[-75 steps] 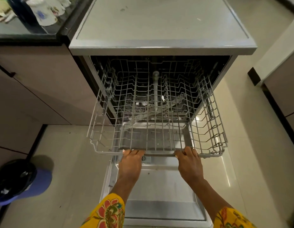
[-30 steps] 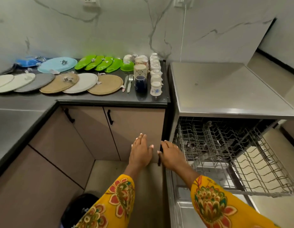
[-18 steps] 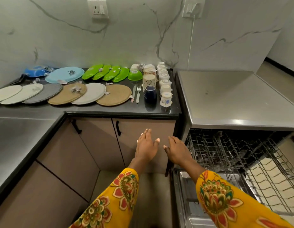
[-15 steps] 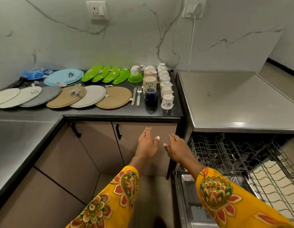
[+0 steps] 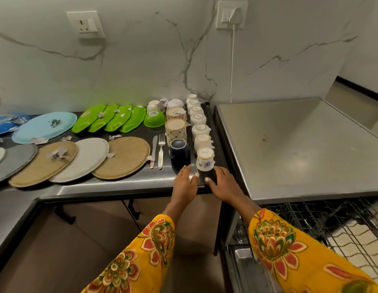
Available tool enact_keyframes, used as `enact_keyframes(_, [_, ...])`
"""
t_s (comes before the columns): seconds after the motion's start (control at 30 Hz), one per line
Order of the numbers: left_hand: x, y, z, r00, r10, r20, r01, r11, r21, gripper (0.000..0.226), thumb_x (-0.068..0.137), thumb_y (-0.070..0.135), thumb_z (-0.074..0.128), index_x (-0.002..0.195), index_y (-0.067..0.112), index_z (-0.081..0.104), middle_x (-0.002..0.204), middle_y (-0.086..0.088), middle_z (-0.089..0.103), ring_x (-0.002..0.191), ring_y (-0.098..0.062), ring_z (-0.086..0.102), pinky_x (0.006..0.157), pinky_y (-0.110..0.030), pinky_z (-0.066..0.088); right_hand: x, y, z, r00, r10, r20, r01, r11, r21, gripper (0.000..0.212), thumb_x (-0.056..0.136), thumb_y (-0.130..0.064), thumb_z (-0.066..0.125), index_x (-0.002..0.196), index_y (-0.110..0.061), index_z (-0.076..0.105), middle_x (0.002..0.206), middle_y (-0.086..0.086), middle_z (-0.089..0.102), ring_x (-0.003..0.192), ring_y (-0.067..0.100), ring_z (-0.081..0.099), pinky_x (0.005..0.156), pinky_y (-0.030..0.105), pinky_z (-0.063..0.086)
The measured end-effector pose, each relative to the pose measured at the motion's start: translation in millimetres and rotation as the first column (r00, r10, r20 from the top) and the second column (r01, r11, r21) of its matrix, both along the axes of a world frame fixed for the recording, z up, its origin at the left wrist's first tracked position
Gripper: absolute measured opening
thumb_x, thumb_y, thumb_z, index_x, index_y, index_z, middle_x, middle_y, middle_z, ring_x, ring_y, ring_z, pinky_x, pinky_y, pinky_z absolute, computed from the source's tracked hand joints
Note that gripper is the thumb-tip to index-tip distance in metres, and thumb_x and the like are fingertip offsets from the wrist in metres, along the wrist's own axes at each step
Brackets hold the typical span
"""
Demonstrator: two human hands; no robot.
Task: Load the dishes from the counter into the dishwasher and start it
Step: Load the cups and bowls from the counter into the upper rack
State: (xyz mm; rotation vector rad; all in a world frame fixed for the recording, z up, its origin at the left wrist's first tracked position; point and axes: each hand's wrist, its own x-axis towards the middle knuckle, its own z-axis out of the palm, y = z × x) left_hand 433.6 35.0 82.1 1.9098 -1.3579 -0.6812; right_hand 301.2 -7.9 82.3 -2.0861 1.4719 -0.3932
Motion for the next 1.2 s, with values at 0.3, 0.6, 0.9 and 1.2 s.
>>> enact_keyframes(0.3, [-3,-52,-4,0.990,-0.057,-0.126,0.049,0.996,-0.069,0.055,0.096,0.022,0.052,0.145,0.011,0.030,0.146,-0.008,0.041,0.136,-0.021,0.037,0.108,-0.029,0.029,12,-41,4,0.982,-0.080,0.169,0.061,0.991,0.119,0.079,0.093,-0.032,0.056,0.151,-0.012,0.008,0.157,0.008,0.017,0.144,0.023,0.020,0.114,0.033,0.021])
enact_keyframes(0.6, [6,-70,-6,0.947,-0.193,-0.257,0.174,0.980,-0.097,0.057,0.094,0.019,0.056,0.144,0.015,0.030,0.143,-0.005,0.045,0.133,-0.019,0.041,0.101,-0.021,0.029,24,-44,11,0.937,-0.173,0.305,0.122,0.977,0.177,0.068,0.095,-0.014,0.052,0.150,-0.025,0.014,0.152,0.004,0.032,0.138,0.023,0.034,0.110,0.030,0.029])
enact_keyframes(0.9, [5,-47,-20,0.881,-0.288,-0.375,0.262,0.958,-0.119,0.057,0.089,0.017,0.063,0.140,0.017,0.039,0.136,-0.002,0.051,0.128,-0.015,0.046,0.103,-0.027,0.037,16,-3,4,0.880,-0.364,0.305,0.315,0.928,0.199,0.064,0.094,-0.022,0.055,0.149,-0.024,0.022,0.148,0.006,0.040,0.134,0.024,0.039,0.109,0.033,0.033])
enact_keyframes(1.2, [-25,-7,-27,0.825,-0.413,-0.386,0.391,0.910,-0.139,0.056,0.084,0.015,0.069,0.134,0.012,0.046,0.128,-0.004,0.057,0.120,-0.017,0.052,0.104,-0.037,0.043,-18,61,-3,0.778,-0.510,0.366,0.479,0.859,0.180,0.061,0.087,-0.014,0.065,0.141,-0.022,0.036,0.133,0.006,0.053,0.123,0.022,0.051,0.102,0.030,0.041])
